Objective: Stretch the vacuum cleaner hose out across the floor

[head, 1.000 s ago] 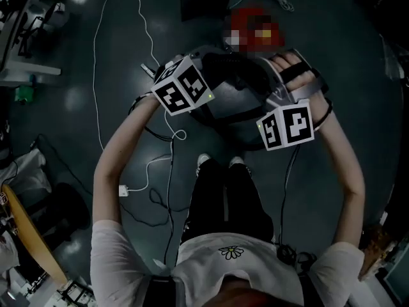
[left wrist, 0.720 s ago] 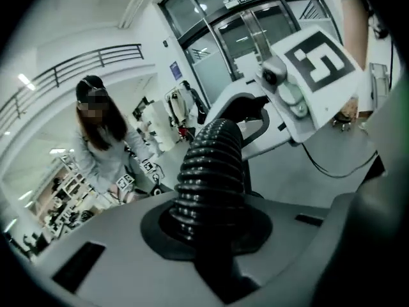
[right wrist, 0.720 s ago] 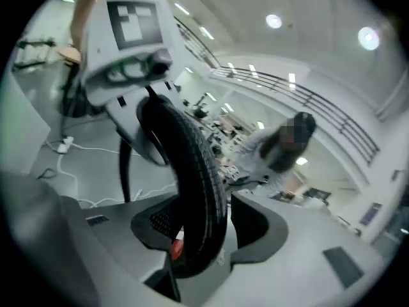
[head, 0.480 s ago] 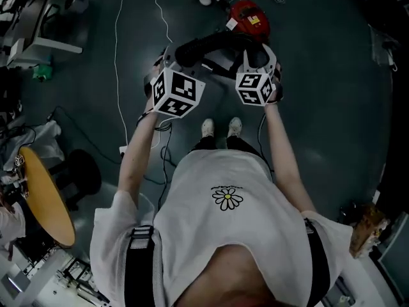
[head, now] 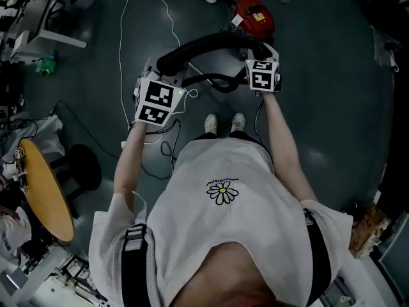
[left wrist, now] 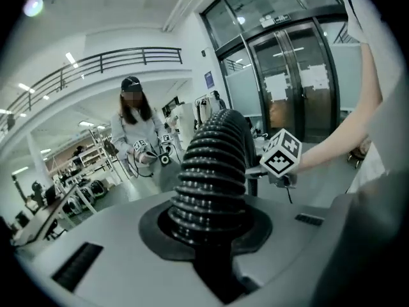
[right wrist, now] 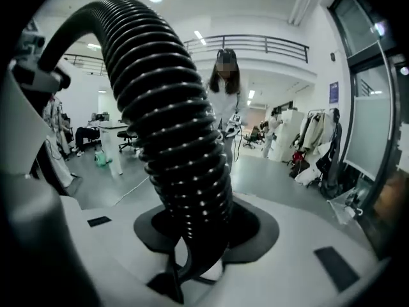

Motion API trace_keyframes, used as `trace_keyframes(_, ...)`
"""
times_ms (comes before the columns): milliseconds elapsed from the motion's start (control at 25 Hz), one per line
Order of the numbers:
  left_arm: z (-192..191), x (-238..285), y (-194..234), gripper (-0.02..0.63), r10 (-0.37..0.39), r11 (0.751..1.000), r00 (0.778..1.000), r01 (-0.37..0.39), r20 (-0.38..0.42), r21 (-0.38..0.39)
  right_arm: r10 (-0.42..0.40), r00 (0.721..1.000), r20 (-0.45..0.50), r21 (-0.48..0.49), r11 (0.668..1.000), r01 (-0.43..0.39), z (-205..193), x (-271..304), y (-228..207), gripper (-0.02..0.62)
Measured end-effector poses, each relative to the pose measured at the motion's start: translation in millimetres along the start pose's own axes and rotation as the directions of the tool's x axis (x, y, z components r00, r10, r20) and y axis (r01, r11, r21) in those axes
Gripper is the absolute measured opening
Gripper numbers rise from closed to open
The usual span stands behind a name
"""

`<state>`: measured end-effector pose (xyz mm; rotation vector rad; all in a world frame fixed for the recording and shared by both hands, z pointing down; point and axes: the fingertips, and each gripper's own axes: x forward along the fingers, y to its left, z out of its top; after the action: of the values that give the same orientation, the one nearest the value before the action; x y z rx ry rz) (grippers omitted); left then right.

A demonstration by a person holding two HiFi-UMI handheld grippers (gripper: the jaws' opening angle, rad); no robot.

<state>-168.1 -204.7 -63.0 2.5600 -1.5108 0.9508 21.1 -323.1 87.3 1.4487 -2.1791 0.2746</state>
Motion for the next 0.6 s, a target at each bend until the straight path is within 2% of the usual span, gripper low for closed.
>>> trace_keyframes(120, 0.1, -7.7, -12.9, 0.078, -0.062, 0.998, 0.994, 0.065, 0.092, -0.022, -0.022, 0.993, 0.119, -0.043, 0.999, 0.028, 66.1, -29.1, -18.3, 0.168)
trace_keyframes(240, 22.8, -21.0, -12.9, 0.08, -0.031, 0.998, 0.969, 0.045, 0.245, -0.051, -0.029, 0.972, 0.233, -0.132, 0.989, 0.062, 144.0, -70.8, -26.3, 0.167)
trace_keyframes(320, 44.2, -33.2, -5.6, 0.078, -0.005, 0.995, 0.951, 0.036, 0.308, -0.096, -0.046, 0.961, 0.271, -0.205, 0.973, 0.105, 186.4, -98.6, -30.6, 0.167)
trace_keyframes(440, 80.3, -55.1, 9.3, 0.08, 0.024, 0.99, 0.922, 0.031, 0.385, -0.136, -0.09, 0.953, 0.288, -0.299, 0.937, 0.179, 226.5, -130.4, -38.0, 0.167)
trace_keyframes(520, 102.3, -68.1, 16.4, 0.078, 0.042, 0.993, 0.907, 0.01, 0.419, -0.12, -0.129, 0.946, 0.297, -0.333, 0.915, 0.229, 241.7, -146.9, -44.3, 0.167)
trace_keyframes(600, 117.0, -74.5, 18.2, 0.08, 0.053, 0.995, 0.907, -0.014, 0.417, -0.095, -0.172, 0.938, 0.302, -0.359, 0.891, 0.279, 249.9, -159.2, -50.7, 0.167)
